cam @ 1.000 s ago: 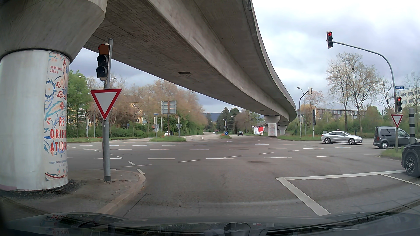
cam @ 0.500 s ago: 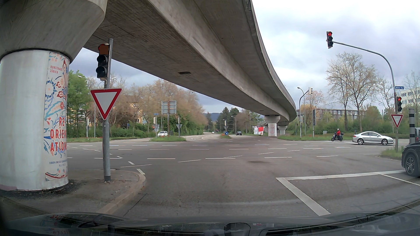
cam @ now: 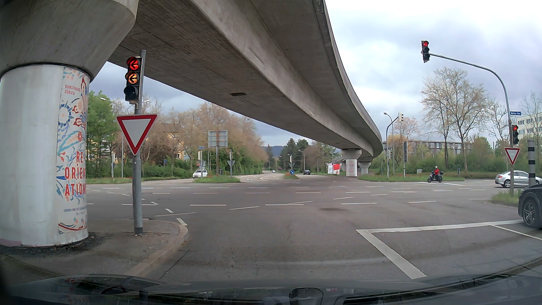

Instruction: Follow the waypoints while adhering to traffic rules and regulations

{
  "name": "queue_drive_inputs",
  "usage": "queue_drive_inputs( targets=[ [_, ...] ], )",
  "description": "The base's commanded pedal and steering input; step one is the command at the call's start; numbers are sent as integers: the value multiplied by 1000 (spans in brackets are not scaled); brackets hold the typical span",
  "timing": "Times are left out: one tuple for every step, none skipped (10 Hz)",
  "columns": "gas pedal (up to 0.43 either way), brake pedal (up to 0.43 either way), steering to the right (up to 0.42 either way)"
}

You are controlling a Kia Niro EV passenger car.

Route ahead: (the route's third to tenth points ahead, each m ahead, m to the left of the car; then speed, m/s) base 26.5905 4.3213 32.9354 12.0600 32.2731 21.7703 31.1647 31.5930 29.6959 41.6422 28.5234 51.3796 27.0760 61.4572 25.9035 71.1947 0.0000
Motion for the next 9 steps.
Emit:
queue_drive_inputs(
  targets=[
    [0,244,-8],
    [0,232,-8],
    [0,177,-8],
    [0,0,-8],
    [0,0,-8],
    [0,0,-9],
    [0,0,-8],
    [0,0,-9],
    [138,0,-9]
  ],
)
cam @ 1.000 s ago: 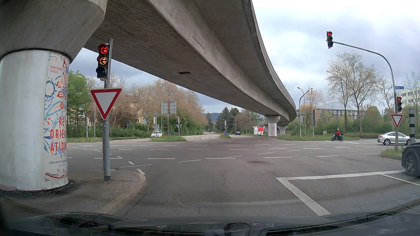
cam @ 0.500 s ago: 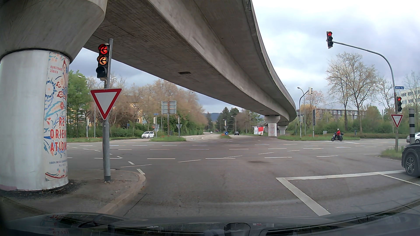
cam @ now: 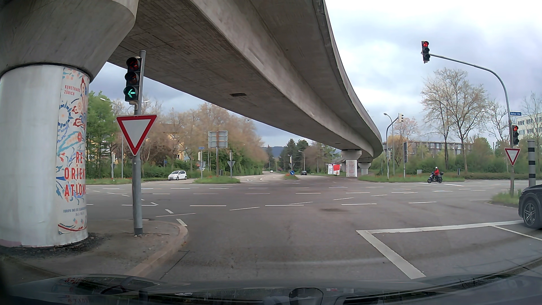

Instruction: Follow the waypoints while adhering to traffic rules and regulations

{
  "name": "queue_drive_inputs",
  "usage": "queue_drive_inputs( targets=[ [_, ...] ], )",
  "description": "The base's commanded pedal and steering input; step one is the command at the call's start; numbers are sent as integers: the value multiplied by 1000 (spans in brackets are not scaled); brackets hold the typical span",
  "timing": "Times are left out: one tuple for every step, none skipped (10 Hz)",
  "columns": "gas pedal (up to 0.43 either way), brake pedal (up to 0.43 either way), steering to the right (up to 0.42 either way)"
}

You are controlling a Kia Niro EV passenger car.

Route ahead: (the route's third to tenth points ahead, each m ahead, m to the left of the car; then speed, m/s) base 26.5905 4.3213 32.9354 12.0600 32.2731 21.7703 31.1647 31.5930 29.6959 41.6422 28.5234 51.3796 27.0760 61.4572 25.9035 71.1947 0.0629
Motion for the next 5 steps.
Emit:
queue_drive_inputs(
  targets=[
    [169,0,-8],
    [189,0,-8],
    [228,0,-8],
    [260,0,-8],
    [287,0,-8]
  ],
)
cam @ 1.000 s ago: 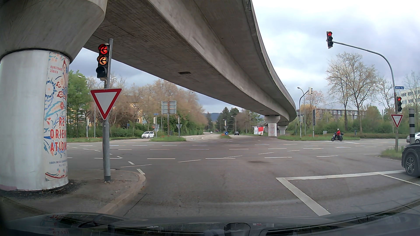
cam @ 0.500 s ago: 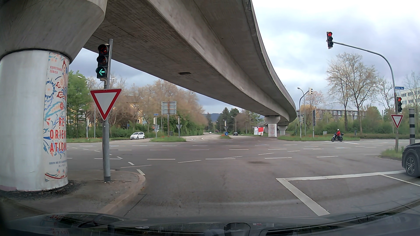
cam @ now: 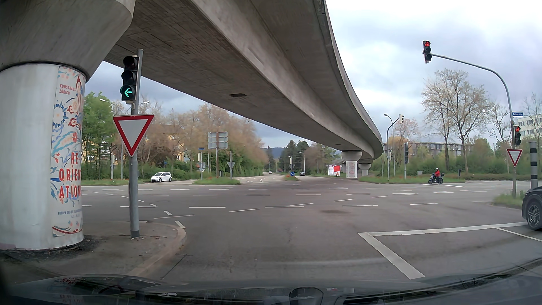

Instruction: Follow the waypoints while adhering to traffic rules and regulations

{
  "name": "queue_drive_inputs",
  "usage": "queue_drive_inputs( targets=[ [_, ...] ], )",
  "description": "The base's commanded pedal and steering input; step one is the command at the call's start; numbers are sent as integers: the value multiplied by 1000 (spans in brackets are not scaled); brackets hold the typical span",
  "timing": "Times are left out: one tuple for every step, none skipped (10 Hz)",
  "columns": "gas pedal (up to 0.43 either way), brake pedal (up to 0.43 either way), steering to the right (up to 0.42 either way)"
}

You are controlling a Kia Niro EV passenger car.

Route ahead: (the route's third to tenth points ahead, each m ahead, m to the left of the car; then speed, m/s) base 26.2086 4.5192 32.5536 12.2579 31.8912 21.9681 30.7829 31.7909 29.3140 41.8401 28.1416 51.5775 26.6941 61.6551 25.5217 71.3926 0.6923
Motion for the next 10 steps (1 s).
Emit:
queue_drive_inputs(
  targets=[
    [319,0,-8],
    [339,0,-8],
    [358,0,-9],
    [370,0,-9],
    [370,0,-8],
    [370,0,-9],
    [370,0,-8],
    [370,0,-9],
    [370,0,-9],
    [358,0,-9]
  ],
)
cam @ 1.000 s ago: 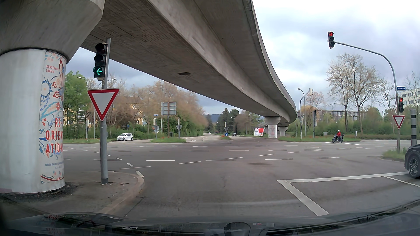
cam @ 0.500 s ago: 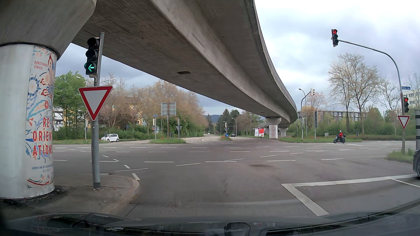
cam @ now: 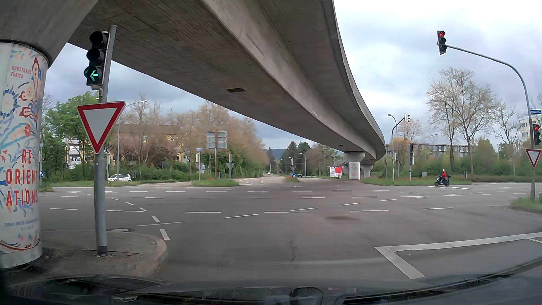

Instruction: Follow the waypoints while adhering to traffic rules and regulations

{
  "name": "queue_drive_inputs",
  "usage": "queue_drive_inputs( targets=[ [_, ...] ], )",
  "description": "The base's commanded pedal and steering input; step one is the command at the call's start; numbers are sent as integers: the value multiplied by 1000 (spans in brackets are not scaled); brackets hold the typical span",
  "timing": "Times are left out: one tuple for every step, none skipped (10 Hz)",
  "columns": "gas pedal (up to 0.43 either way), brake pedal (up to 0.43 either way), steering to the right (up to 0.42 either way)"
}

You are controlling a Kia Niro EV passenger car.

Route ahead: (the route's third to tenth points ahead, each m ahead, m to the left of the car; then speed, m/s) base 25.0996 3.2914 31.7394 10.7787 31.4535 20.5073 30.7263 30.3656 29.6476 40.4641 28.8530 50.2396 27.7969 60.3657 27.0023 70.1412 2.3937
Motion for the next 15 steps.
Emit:
queue_drive_inputs(
  targets=[
    [358,0,-9],
    [311,0,-12],
    [287,0,-20],
    [287,0,-33],
    [287,0,-44],
    [287,0,-59],
    [287,0,-71],
    [287,0,-80],
    [287,0,-90],
    [287,0,-101],
    [268,0,-112],
    [240,0,-125],
    [220,0,-138],
    [220,0,-147],
    [220,0,-159]
  ],
)
